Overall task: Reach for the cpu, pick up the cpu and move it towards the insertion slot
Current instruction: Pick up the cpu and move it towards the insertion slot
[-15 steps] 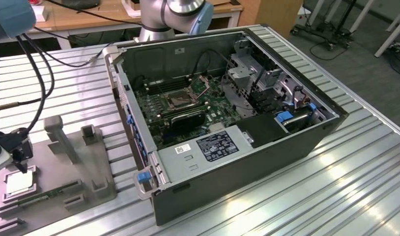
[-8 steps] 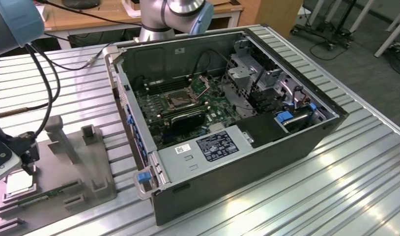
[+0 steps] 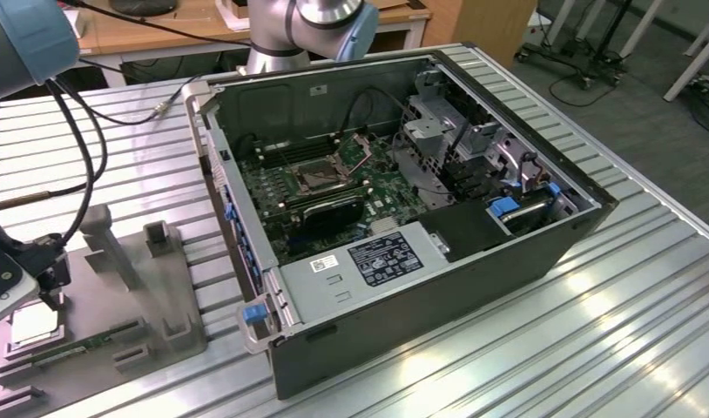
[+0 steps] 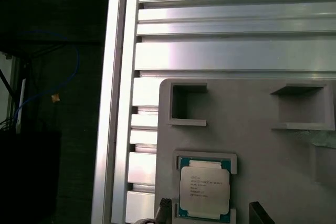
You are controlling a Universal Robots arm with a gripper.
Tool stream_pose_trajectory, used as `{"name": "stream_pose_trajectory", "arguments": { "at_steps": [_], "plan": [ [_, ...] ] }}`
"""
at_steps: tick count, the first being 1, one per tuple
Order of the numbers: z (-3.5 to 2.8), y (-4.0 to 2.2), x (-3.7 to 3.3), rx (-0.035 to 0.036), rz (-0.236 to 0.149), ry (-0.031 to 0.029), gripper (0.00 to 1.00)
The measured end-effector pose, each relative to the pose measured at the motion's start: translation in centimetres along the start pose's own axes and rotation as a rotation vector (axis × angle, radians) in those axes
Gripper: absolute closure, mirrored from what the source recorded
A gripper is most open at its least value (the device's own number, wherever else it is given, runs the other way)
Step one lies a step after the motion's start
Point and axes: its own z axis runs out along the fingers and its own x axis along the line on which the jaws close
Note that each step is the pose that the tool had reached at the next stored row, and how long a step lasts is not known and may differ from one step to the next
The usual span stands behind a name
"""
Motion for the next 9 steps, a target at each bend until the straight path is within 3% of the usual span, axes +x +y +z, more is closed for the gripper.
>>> {"name": "stream_pose_trajectory", "arguments": {
  "at_steps": [9],
  "plan": [
    [0.01, 0.00, 0.00, -0.0003, 0.000, 0.0001, 0.32]
  ]
}}
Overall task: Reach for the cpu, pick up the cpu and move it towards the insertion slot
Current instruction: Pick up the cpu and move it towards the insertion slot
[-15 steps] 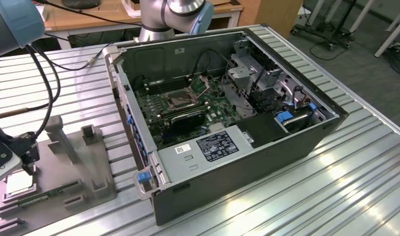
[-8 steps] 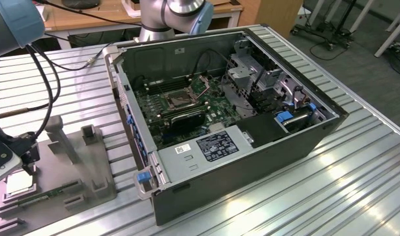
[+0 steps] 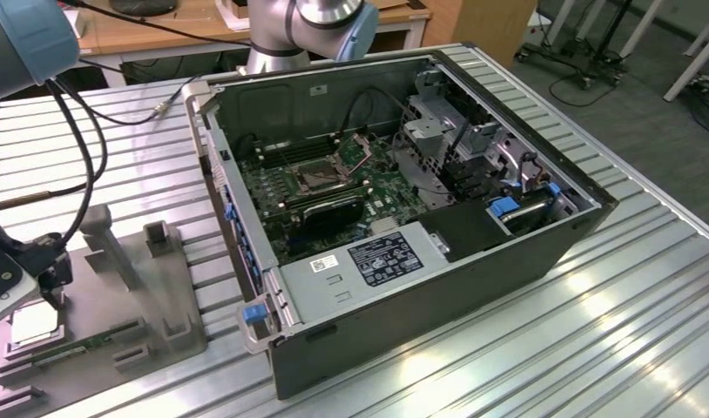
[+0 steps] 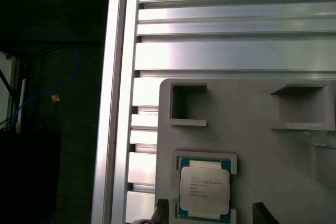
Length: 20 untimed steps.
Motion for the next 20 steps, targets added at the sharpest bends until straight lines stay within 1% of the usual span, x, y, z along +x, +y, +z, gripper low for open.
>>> {"name": "stream_pose_trajectory", "arguments": {
  "at_steps": [1, 2, 3, 4, 6, 11, 13, 15, 16, 17, 20],
  "plan": [
    [0.02, 0.00, 0.00, -0.0003, 0.000, -0.0001, 0.32],
    [0.08, -0.01, 0.00, -0.0006, 0.000, -0.0003, 0.27],
    [0.17, -0.01, -0.01, -0.0009, 0.000, -0.0004, 0.27],
    [0.30, -0.03, -0.01, -0.0018, 0.000, -0.0001, 0.20],
    [0.59, -0.08, -0.02, -0.0062, 0.000, -0.0001, 0.20],
    [1.26, -0.27, -0.03, -0.0254, -0.001, -0.0009, 0.20],
    [1.45, -0.31, -0.03, -0.0372, -0.001, -0.0013, 0.20],
    [1.60, -0.32, -0.03, -0.0530, -0.001, -0.0017, 0.20],
    [1.69, -0.34, -0.03, -0.0587, -0.002, -0.0019, 0.20],
    [1.86, -0.36, -0.04, -0.0621, -0.002, -0.0023, 0.20],
    [2.32, -0.40, -0.05, -0.0623, -0.002, -0.0021, 0.20]
  ]
}}
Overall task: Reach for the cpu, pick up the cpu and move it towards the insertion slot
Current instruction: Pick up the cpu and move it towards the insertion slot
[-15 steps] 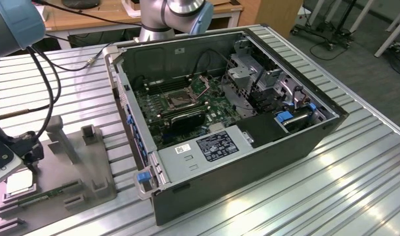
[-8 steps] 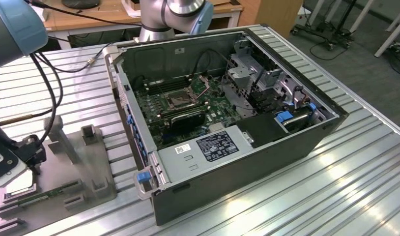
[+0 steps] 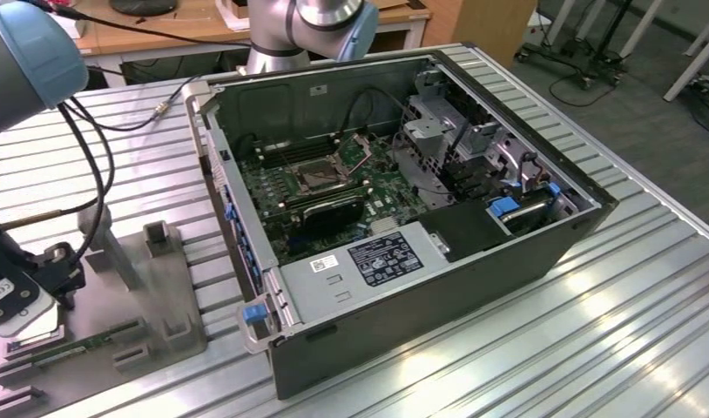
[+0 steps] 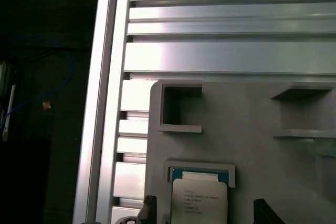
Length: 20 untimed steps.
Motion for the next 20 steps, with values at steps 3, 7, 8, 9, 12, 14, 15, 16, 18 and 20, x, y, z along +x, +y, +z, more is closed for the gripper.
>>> {"name": "stream_pose_trajectory", "arguments": {
  "at_steps": [3, 7, 8, 9, 12, 14, 15, 16, 18, 20],
  "plan": [
    [0.33, -0.04, -0.01, 0.0000, 0.000, 0.0000, 0.20],
    [0.69, -0.08, -0.02, 0.0001, 0.000, 0.0002, 0.20],
    [0.80, -0.07, -0.03, 0.0000, 0.000, 0.0001, 0.20],
    [0.91, -0.07, -0.03, 0.0000, 0.000, 0.0000, 0.20],
    [1.29, -0.08, -0.04, 0.0000, 0.000, 0.0000, 0.20],
    [1.47, -0.06, -0.04, 0.0000, 0.000, 0.0001, 0.20],
    [1.52, -0.05, -0.04, 0.0004, 0.000, 0.0002, 0.20],
    [1.54, -0.04, -0.04, 0.0015, 0.000, 0.0003, 0.20],
    [1.55, -0.05, -0.04, 0.0031, 0.000, 0.0004, 0.20],
    [1.57, -0.05, -0.04, 0.0035, 0.000, 0.0002, 0.20]
  ]
}}
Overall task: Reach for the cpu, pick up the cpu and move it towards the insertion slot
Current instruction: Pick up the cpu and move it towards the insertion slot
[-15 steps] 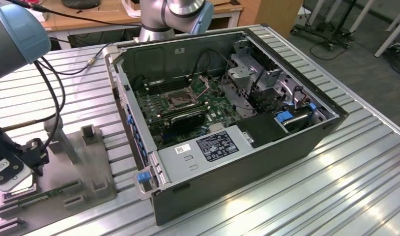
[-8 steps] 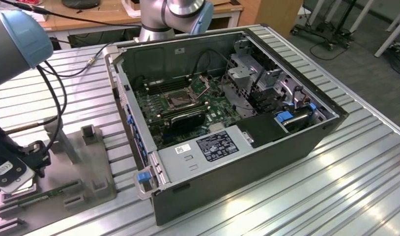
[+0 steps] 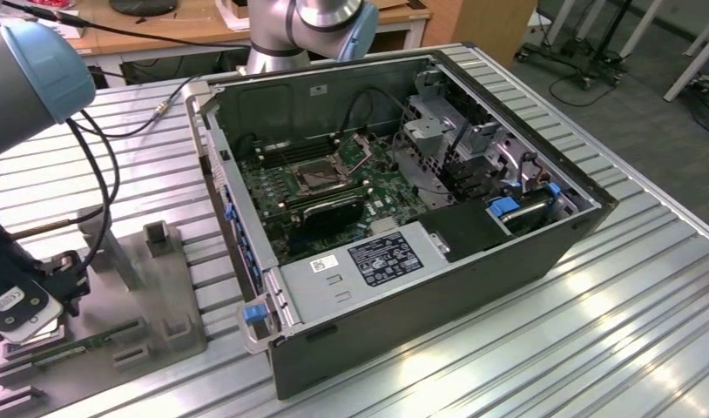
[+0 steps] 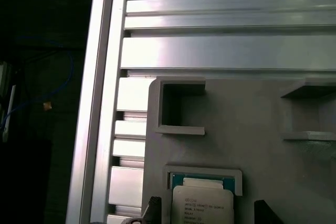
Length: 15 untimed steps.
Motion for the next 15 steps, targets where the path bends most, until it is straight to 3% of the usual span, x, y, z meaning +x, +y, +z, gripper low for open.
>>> {"name": "stream_pose_trajectory", "arguments": {
  "at_steps": [2, 3, 7, 15],
  "plan": [
    [0.01, 0.00, 0.00, 0.0011, 0.000, -0.0001, 0.22],
    [0.04, 0.02, 0.00, 0.0031, 0.000, -0.0003, 0.29],
    [0.05, 0.14, -0.01, 0.0405, 0.001, 0.0013, 0.29],
    [0.25, 0.47, -0.03, 0.0416, 0.001, 0.0029, 0.29]
  ]
}}
